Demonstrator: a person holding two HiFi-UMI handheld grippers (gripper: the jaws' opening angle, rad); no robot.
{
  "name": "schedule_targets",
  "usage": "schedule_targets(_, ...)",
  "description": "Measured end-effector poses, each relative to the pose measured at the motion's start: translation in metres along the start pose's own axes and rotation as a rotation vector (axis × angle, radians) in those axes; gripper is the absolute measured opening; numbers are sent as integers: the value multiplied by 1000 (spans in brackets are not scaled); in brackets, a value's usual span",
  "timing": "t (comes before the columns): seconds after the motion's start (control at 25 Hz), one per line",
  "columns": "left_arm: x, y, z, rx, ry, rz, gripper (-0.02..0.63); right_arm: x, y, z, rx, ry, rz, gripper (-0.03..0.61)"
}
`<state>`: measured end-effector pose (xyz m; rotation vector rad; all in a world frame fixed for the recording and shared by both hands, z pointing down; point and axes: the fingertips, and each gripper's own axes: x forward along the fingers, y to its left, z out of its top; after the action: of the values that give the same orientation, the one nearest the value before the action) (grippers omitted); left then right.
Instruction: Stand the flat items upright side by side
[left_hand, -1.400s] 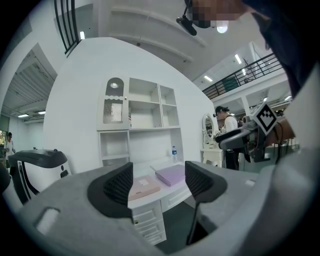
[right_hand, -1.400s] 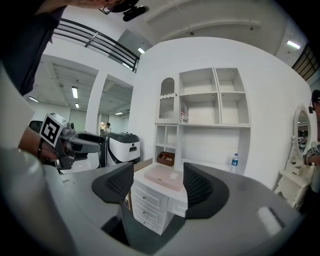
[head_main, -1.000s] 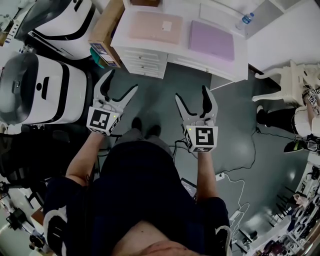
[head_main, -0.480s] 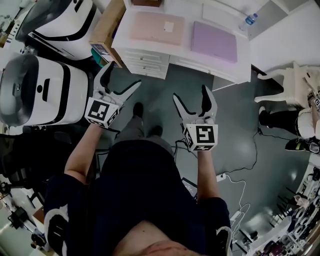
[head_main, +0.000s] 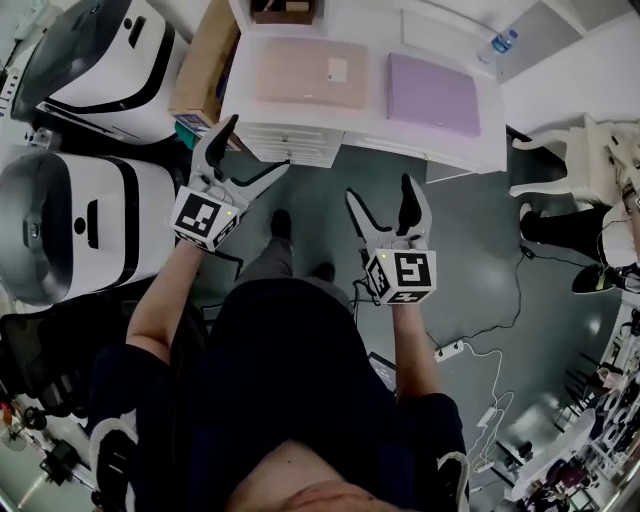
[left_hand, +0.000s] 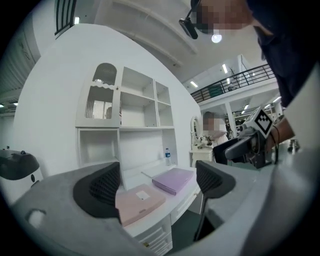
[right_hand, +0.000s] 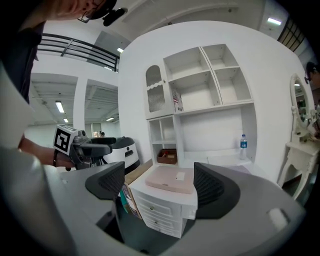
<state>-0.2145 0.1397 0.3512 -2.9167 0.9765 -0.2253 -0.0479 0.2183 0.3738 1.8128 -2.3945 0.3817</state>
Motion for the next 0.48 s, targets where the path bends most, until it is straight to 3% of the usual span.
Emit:
schedule_targets(0.28, 33, 66, -11, 17, -4, -114, 491, 69, 14, -1, 76, 20, -85, 426)
schedule_targets(0.48, 68, 77, -10, 39, 13, -186, 491, 85, 5, -7, 132, 38, -117, 426)
